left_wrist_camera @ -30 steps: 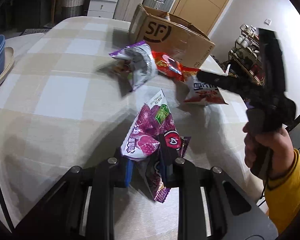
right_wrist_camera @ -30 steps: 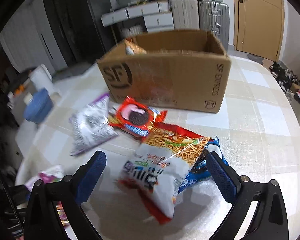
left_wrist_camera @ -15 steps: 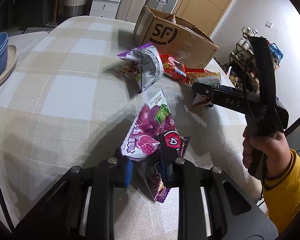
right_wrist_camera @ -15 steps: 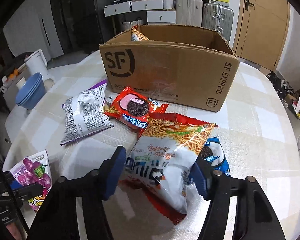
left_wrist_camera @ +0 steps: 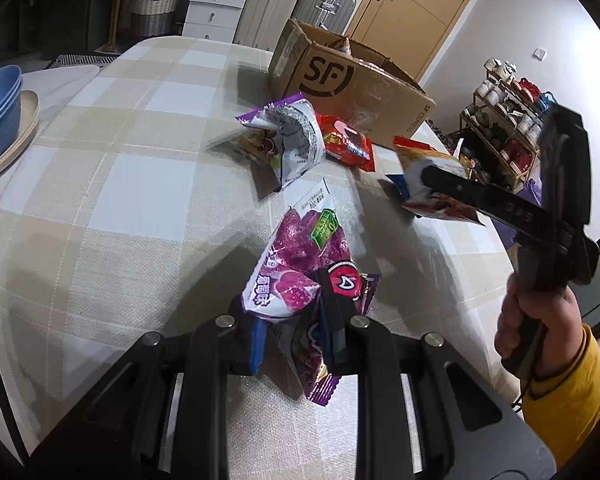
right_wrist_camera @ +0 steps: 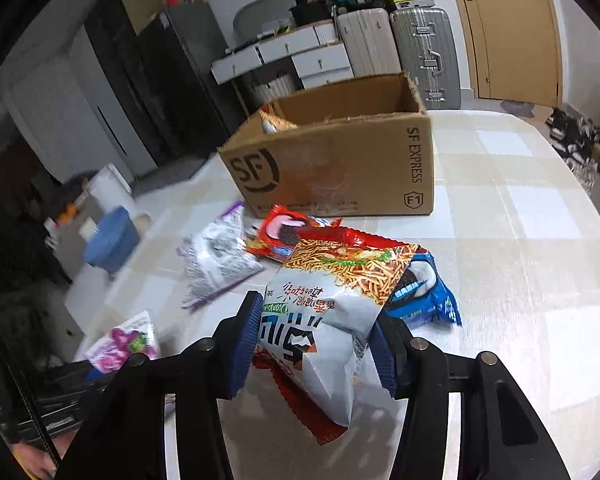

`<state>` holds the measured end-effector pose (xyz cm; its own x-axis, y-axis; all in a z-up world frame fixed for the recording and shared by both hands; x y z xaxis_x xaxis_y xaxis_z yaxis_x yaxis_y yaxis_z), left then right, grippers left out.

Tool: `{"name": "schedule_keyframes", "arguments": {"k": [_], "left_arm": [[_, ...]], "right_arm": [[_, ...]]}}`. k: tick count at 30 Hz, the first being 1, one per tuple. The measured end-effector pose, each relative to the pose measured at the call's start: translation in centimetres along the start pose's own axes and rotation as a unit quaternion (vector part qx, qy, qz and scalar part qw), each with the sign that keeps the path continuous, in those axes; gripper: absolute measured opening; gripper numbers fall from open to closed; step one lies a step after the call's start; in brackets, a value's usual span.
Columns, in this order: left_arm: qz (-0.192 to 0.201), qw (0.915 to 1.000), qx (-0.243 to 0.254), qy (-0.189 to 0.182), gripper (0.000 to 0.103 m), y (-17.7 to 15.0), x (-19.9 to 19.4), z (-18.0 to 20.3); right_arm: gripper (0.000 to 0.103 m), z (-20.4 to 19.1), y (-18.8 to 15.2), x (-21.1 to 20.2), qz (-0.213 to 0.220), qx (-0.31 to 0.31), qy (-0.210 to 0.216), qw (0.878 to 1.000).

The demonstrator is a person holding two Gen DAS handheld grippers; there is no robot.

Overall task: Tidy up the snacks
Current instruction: 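Lift both held bags and carry them over the cardboard box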

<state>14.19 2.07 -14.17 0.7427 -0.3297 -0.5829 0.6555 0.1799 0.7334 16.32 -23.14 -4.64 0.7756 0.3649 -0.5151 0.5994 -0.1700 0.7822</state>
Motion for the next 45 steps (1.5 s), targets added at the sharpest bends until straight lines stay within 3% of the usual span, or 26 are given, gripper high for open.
{"name": "schedule_keyframes", "arguments": {"k": [15, 26, 29, 38, 45], "left_arm": [[0.025, 0.9994, 0.023, -0.006, 0.018, 1.3, -3.3, 3.4], [0.030, 0.9987, 0.032, -0.027, 0.018, 1.9, -5.4, 6.3], [0.021, 0.9991, 0.026, -0.026, 0.018, 2.3, -5.5, 6.4], [0.043, 0.9985, 0.006, -0.035, 0.018, 5.2, -6.0, 6.4], [0.066, 0.9967, 0.023, -0.041, 0.018, 9.8, -5.5, 7.5]], "right_arm": [[0.051, -2.1, -0.8, -8.9, 0.043, 0.038, 0.081, 0.995], [0.051, -1.7, -2.5, -12.7, 0.055, 0.055, 0.097, 0.992], [0.051, -1.6, -1.8, -13.7, 0.064, 0.047, 0.099, 0.992], [0.051, -1.1, 0.5, -13.6, 0.072, 0.055, 0.106, 0.990], [0.051, -1.7, 5.2, -11.8, 0.083, 0.042, 0.119, 0.988]]}}
Point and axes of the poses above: each gripper's, at about its wrist camera, not at the fingertips, and x roughly the way its jaws point, z to its right, y to its top, the point moved 3 cm from there along x, roughly the way its jaws point, and after that the axes turned 14 degrees about z, right-handed, at the moved point
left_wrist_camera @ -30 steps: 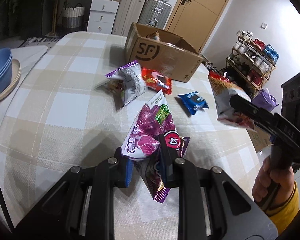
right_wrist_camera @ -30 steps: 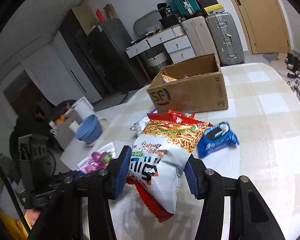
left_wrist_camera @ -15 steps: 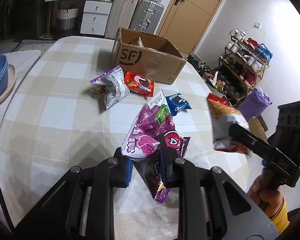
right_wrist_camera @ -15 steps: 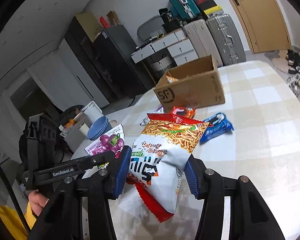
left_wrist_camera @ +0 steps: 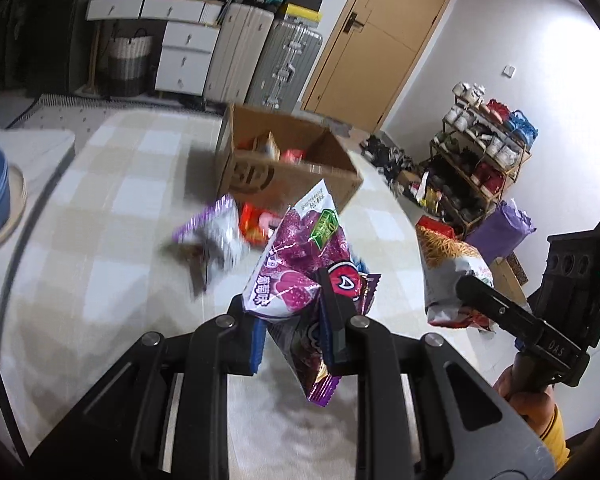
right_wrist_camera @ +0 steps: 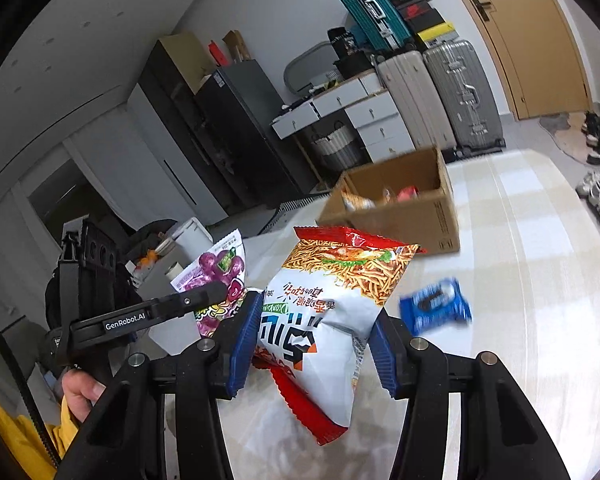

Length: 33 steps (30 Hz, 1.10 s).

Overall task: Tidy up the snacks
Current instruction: 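Lift both held bags and carry them over the cardboard box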

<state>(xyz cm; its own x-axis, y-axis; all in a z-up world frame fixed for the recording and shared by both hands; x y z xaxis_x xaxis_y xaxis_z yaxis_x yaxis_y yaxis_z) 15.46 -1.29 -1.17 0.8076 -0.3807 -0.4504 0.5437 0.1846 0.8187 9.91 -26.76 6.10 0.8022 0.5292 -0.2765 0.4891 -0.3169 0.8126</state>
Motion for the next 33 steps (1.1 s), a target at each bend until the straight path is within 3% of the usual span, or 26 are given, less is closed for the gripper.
{"name": "schedule_keyframes", "arguments": {"k": [9, 17, 18, 25, 30, 33], "left_arm": [[0.044, 0.9988, 0.020, -0.010, 0.018, 8.9, 3.1, 1.1], [0.012, 0.9995, 0.030, -0.004, 0.018, 15.6, 10.7, 0.8], [0.010, 0.9989, 0.041, 0.019, 0.018, 16.1, 11.8, 0.8], [-0.012, 0.9975, 0.063, 0.030, 0.018, 18.2, 18.7, 1.5], [-0.023, 0.9915, 0.113, 0.061, 0.018, 18.3, 24.1, 2.4], [-0.032, 0.9906, 0.117, 0.064, 0.018, 18.1, 26.4, 2.6]], "right_arm": [[0.051, 1.3, 7.5, 6.5, -0.009, -0.011, -0.005, 1.000], [0.051, 3.3, 12.3, 13.4, -0.029, -0.033, -0.028, 0.999], [0.051, 3.6, 12.7, 14.3, -0.033, -0.037, -0.030, 0.998], [0.051, 6.0, 13.5, 19.9, -0.067, -0.066, -0.058, 0.994], [0.051, 7.9, 13.3, 22.0, -0.081, -0.064, -0.069, 0.992], [0.051, 8.8, 13.3, 22.7, -0.085, -0.061, -0.073, 0.992]]}}
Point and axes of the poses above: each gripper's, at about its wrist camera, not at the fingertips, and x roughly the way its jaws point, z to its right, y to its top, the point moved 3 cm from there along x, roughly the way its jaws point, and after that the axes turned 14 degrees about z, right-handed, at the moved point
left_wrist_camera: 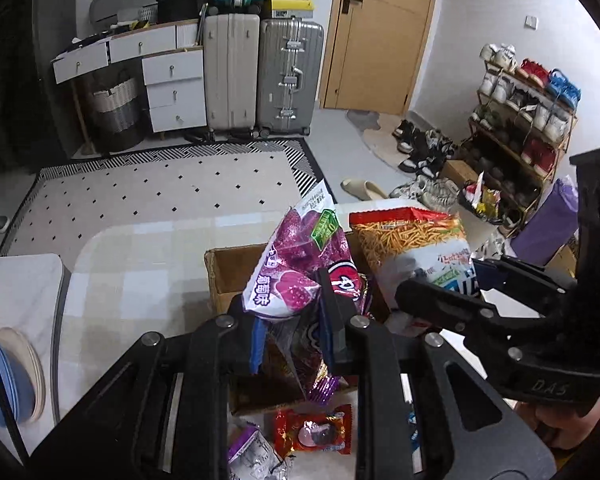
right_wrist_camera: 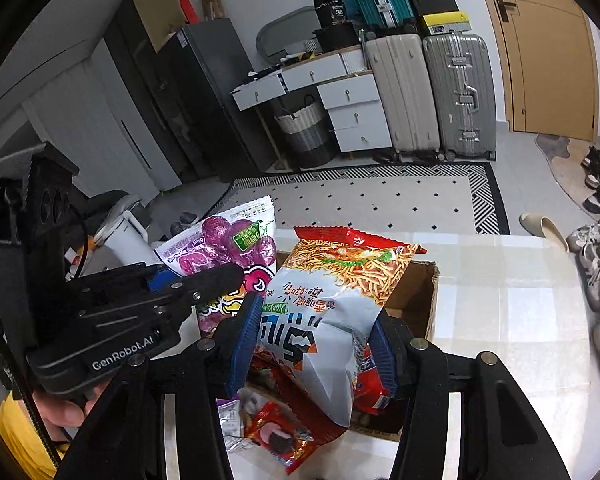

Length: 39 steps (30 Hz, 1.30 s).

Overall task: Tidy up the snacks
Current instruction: 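Lift both held bags and carry them over the cardboard box, then open both tools to drop the grape bag and noodle bag into the box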

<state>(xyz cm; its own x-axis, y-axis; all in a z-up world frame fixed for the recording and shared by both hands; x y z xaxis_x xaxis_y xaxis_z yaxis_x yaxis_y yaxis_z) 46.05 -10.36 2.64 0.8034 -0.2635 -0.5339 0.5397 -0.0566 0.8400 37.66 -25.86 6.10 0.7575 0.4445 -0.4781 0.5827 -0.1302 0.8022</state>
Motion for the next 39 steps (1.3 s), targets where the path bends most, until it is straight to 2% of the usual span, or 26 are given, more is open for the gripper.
{"name": "schedule_keyframes", "arguments": {"k": [15, 30, 39], "left_arm": [[-0.035, 0.9993, 0.012, 0.001, 0.019, -1.5, 6.0, 1.4], [-0.061, 0.9981, 0.009, 0.001, 0.019, -2.8, 8.7, 1.5], [-0.055, 0.9983, 0.020, 0.005, 0.019, -3.0, 9.4, 1.5]], "right_arm": [[0.052, 1.0, -1.8, 3.0, -0.038, -0.016, -0.015, 0.999], [0.052, 1.6, -3.3, 3.9, -0.060, -0.022, -0.024, 0.998], [0.053, 1.5, -4.0, 4.6, -0.062, -0.043, -0.036, 0.997]]}}
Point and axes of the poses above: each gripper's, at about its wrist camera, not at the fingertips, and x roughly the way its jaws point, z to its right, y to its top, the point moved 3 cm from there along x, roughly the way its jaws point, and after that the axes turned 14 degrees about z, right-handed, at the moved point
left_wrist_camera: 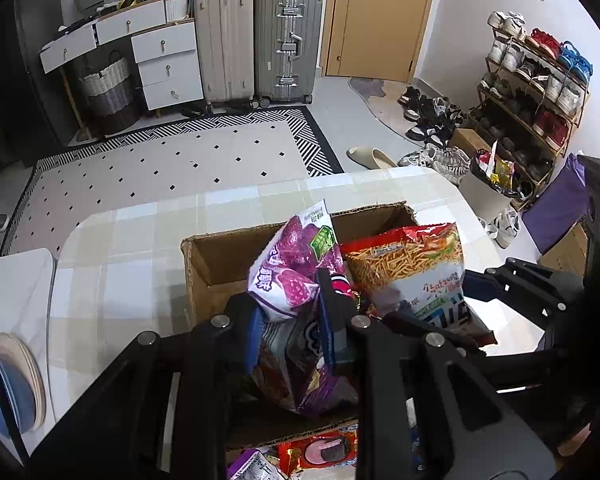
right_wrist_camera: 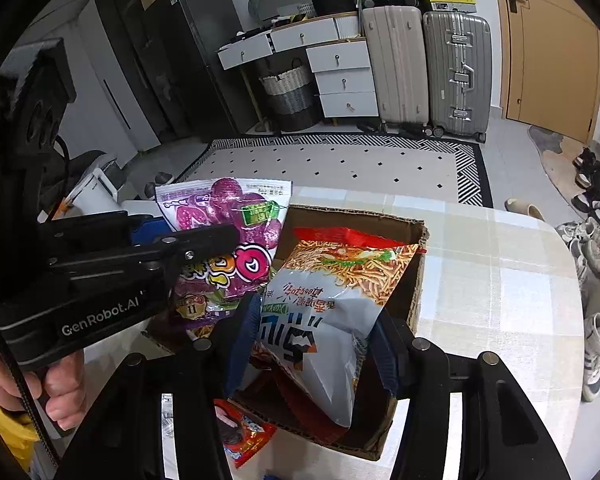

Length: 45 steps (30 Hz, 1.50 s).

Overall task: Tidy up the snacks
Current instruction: 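Open both tools to drop the grape bag and noodle bag into the box, then move both tools back toward the remaining snacks on the table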

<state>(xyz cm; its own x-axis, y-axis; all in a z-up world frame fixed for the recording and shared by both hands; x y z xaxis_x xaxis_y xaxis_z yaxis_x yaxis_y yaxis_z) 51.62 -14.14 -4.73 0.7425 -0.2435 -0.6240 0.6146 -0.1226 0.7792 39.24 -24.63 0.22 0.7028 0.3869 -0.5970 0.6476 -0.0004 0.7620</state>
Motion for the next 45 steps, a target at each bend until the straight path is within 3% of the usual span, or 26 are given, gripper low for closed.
{"name": "schedule_keyframes", "arguments": {"k": [14, 23, 29, 34, 39, 45], "left_arm": [[0.024, 0.9994, 0.026, 0.002, 0.024, 2.1, -1.7, 0.4], [0.033, 0.9991, 0.026, 0.009, 0.030, 1.8, -5.7, -0.1], [0.061, 0.9980, 0.013, 0.006, 0.042, 0.9, -10.2, 0.4], [0.086, 0.9960, 0.022, 0.007, 0.054, 0.2, -14.6, 1.8], [0.129, 0.9912, 0.028, 0.012, 0.079, -0.4, -20.7, 3.1], [0.172, 0.9844, 0.033, 0.018, 0.082, -1.4, -28.1, 4.3]], "right_arm": [[0.053, 0.5, 1.5, -1.5, 0.028, 0.001, -0.004, 1.000], [0.054, -0.2, 2.0, -4.9, 0.050, 0.009, -0.007, 0.999], [0.055, -1.3, 2.0, -8.3, 0.063, 0.006, -0.011, 0.998], [0.065, -2.7, 2.0, -12.3, 0.085, -0.014, -0.013, 0.996], [0.083, -4.0, 2.4, -17.5, 0.121, -0.020, -0.010, 0.992], [0.096, -5.6, 1.3, -23.7, 0.169, -0.035, -0.040, 0.984]]}}
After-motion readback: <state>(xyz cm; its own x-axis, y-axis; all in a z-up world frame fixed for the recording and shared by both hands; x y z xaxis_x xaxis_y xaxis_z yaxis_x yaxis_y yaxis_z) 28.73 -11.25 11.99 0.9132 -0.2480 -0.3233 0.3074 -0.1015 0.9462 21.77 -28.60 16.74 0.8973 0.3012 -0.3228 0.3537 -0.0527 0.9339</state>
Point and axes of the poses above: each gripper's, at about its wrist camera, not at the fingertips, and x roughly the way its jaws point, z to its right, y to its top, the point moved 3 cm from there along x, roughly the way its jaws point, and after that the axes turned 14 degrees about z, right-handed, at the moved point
